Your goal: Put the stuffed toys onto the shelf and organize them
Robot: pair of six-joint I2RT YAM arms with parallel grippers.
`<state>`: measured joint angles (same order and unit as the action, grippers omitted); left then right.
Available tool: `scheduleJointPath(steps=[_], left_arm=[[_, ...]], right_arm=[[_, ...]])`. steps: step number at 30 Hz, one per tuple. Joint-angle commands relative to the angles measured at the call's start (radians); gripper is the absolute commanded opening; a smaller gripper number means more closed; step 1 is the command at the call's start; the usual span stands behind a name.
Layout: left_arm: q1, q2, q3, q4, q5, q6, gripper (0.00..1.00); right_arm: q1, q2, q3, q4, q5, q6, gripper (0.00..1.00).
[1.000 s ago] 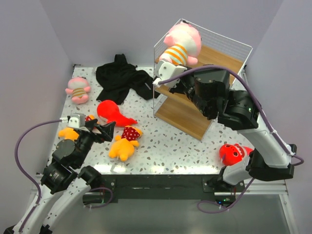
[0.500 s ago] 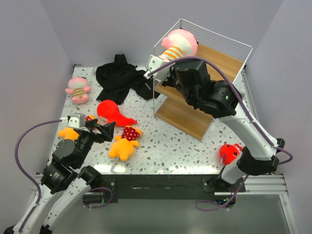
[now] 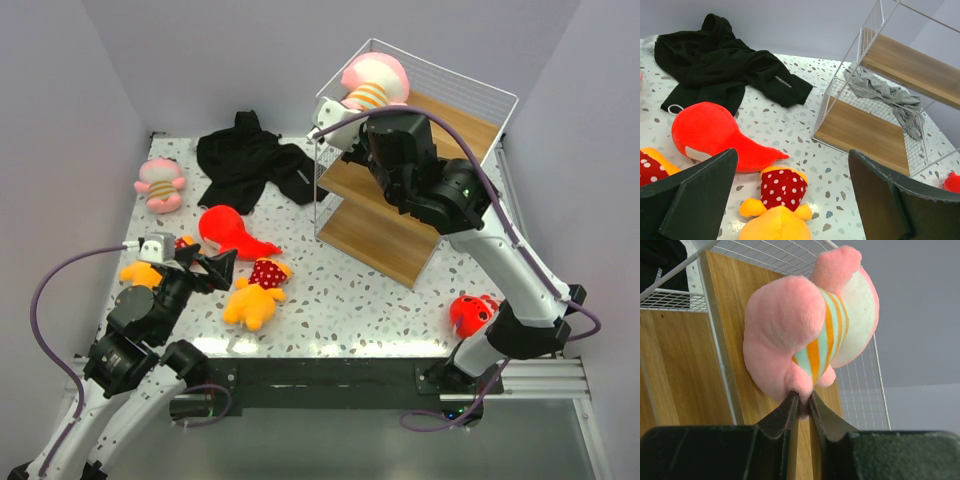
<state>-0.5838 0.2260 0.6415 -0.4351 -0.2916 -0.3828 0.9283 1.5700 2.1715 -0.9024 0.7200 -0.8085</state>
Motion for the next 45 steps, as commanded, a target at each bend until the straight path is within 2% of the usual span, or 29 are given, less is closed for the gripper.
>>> scheduleJointPath(steps=[1,8,14,17,20,24,28,31,38,41,45], left_arm=[[-0.001,-0.002,0.015,0.03,0.002,-0.004,0.97],[-0.001,-0.002,0.014,0.033,0.002,-0.002,0.97],[-0.001,0.001,0.014,0.032,0.002,-0.002,0.97],[-0.001,0.007,0.012,0.032,0.0,-0.002,0.97],[-0.001,0.019,0.009,0.039,-0.001,-0.005,0.97],[-0.001,0.087,0.009,0.047,-0.009,-0.03,0.97],[-0.001,0.17,0.044,0.009,-0.043,-0.074,0.97],[-0.001,0.226,0.064,0.044,-0.031,-0.11,0.97],[0.002,0.498,0.197,0.05,-0.104,-0.137,0.95],[0.019,0.555,0.244,0.061,-0.077,-0.156,0.95],[0.108,0.587,0.276,0.079,-0.009,-0.16,0.95]], right_arm=[[-0.006,-0.027,-0.006,0.04,0.019,-0.098,0.15],[-0.006,-0.015,0.002,0.051,0.027,-0.072,0.19],[-0.006,-0.033,-0.019,0.066,-0.019,-0.047,0.44],[-0.008,-0.054,-0.012,0.063,-0.066,-0.031,0.5],[-0.006,-0.054,0.066,0.016,-0.144,0.005,0.53],[-0.008,-0.09,0.056,0.034,-0.234,0.054,0.52],[-0.006,-0.125,0.021,0.053,-0.252,0.077,0.48],[-0.008,-0.119,0.014,0.046,-0.245,0.106,0.48],[-0.006,-0.14,0.005,0.0,-0.255,0.213,0.51],[-0.006,-0.143,-0.021,0.007,-0.258,0.216,0.51],[-0.014,-0.121,-0.006,0.02,-0.266,0.216,0.51]])
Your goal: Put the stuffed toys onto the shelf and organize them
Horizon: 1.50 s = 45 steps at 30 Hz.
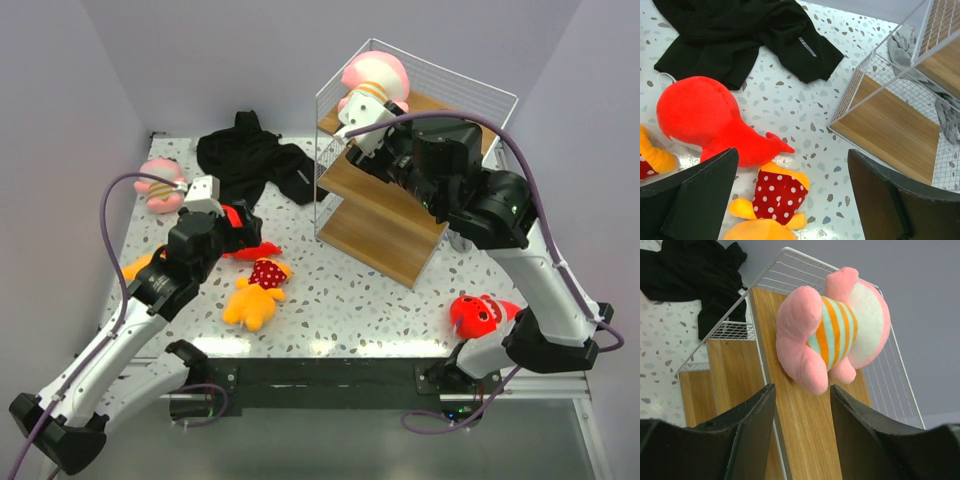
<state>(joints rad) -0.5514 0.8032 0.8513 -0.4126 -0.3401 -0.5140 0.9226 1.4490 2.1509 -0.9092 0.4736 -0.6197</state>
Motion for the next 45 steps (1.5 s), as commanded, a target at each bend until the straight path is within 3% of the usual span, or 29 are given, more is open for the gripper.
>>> scheduleJointPath(steps=[1,6,18,24,26,36,45], left_arm=[[0.1,0.013,0.068,0.057,0.059,-0.031,0.95],[0.195,0.016,0.055,0.064,0.119,-0.024,0.95],[0.206,0.001,0.008,0.106,0.153,-0.008,0.95],[0.208,-0.029,-0.032,0.121,0.153,-0.003,0.95],[0.208,-0.032,-0.04,0.121,0.154,-0.003,0.95],[0.208,-0.032,-0.054,0.126,0.148,-0.001,0.95],[0.208,-0.033,-0.052,0.123,0.138,-0.004,0.95]], right_arm=[[-0.01,0.008,0.023,0.023,-0.017,0.023,0.51],[-0.036,0.057,0.07,0.001,-0.006,-0.002,0.52],[-0.133,0.09,0.056,0.01,-0.046,0.012,0.5],[-0.136,0.099,0.087,0.0,-0.038,0.003,0.18],[-0.136,0.106,0.133,-0.019,-0.036,-0.002,0.13],[-0.117,0.088,0.173,-0.068,-0.013,0.04,0.16],[0.062,0.138,0.179,-0.074,0.25,-0.021,0.17]])
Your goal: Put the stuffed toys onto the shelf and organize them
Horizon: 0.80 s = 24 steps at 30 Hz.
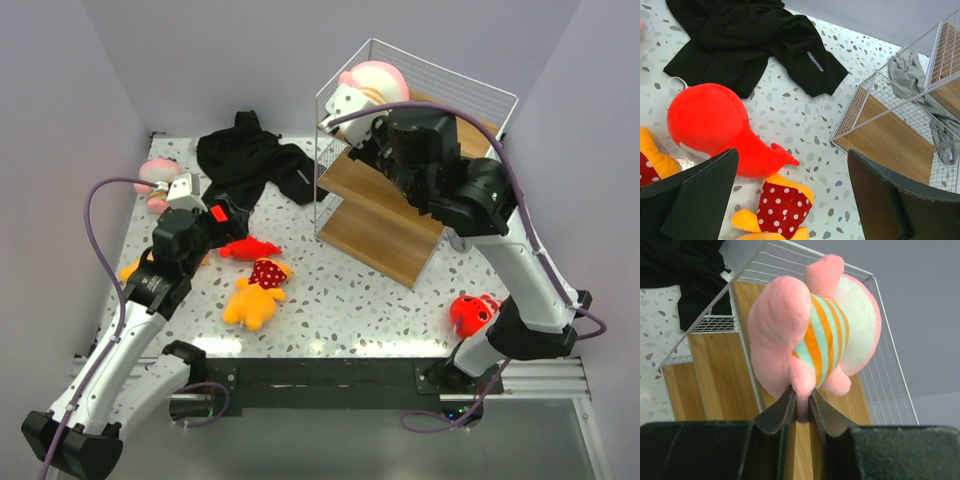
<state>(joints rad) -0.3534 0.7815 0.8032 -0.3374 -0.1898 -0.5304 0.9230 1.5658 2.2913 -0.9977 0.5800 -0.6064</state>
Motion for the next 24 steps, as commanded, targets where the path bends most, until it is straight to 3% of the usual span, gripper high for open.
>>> scheduleJointPath(steps=[1,6,13,19,22,24], left_arm=[[0.008,-0.01,-0.001,0.044,-0.013,0.012,0.95],[0.008,-0.004,0.011,0.034,-0.02,0.012,0.95],[0.01,-0.004,0.013,0.032,-0.03,0.015,0.95],[0.008,0.002,0.013,0.037,-0.031,0.015,0.95],[0.01,0.009,0.016,0.038,-0.03,0.012,0.95],[0.01,0.016,0.021,0.037,-0.022,0.006,0.95]], right_arm=[[0.062,0.026,0.043,0.018,0.15,-0.032,0.17],[0.063,0.054,0.04,0.063,0.224,-0.046,0.2],[0.065,0.079,0.042,0.103,0.302,-0.075,0.12],[0.085,0.079,0.04,0.117,0.319,-0.075,0.13],[0.094,0.088,0.039,0.117,0.322,-0.072,0.19],[0.096,0.091,0.036,0.117,0.32,-0.07,0.36]])
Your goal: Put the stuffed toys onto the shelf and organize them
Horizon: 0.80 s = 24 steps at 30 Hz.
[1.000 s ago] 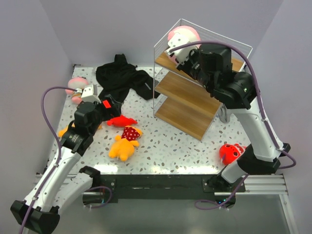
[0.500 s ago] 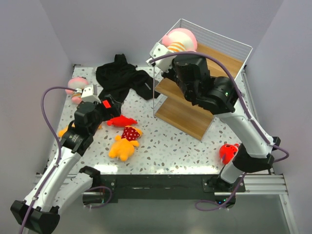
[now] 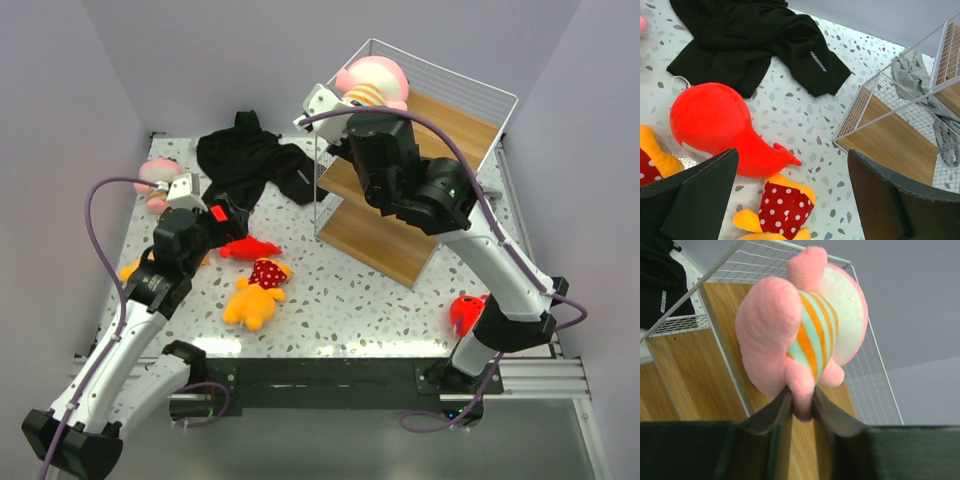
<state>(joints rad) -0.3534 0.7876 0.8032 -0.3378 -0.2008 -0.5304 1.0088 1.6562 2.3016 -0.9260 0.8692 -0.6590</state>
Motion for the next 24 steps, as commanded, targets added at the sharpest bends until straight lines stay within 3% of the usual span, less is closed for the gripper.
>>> scheduleJointPath(steps=[1,3,9,11,15,20,24], left_arm=[[0.01,0.024,0.027,0.036,-0.005,0.001,0.95],[0.01,0.039,0.048,0.026,0.001,-0.009,0.94],[0.025,0.126,0.145,0.014,-0.051,-0.037,0.94],[0.053,0.153,0.183,0.014,-0.069,-0.049,0.94],[0.142,0.223,0.217,0.023,-0.036,-0.103,0.94],[0.393,0.283,0.228,0.091,0.118,-0.151,0.94],[0.595,0.369,0.226,0.163,0.234,-0.206,0.93]], right_arm=[[0.01,0.001,0.027,0.042,0.028,-0.008,0.39],[0.011,-0.001,0.047,0.023,-0.005,0.007,0.47],[0.013,-0.047,0.065,-0.008,-0.114,0.062,0.54],[0.013,-0.071,0.059,-0.014,-0.151,0.088,0.62],[0.013,-0.174,-0.06,0.022,-0.34,0.098,0.7],[0.013,-0.274,-0.113,0.022,-0.472,0.157,0.74],[0.011,-0.396,-0.29,0.111,-0.671,0.24,0.74]])
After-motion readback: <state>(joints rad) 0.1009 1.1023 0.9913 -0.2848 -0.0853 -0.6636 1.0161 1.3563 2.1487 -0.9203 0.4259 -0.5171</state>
